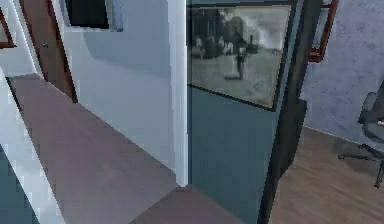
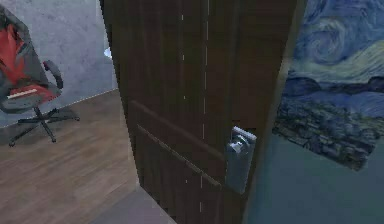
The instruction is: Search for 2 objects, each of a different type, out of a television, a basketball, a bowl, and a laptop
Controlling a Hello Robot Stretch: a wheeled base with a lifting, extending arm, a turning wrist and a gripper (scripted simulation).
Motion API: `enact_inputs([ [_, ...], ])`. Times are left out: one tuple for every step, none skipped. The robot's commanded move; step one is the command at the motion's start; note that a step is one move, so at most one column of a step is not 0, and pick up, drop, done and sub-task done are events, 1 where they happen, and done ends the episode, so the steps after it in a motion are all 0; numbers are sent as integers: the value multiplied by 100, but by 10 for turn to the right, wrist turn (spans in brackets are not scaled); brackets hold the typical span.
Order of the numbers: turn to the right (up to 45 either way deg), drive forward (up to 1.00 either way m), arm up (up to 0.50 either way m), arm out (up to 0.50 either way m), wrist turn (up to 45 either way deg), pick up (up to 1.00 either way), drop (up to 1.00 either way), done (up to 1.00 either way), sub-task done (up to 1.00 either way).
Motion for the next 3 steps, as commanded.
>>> enact_inputs([
  [-180,0,0,0,0,0,0,0,0],
  [0,100,0,0,0,0,0,0,0],
  [-270,0,0,0,0,0,0,0,0],
])
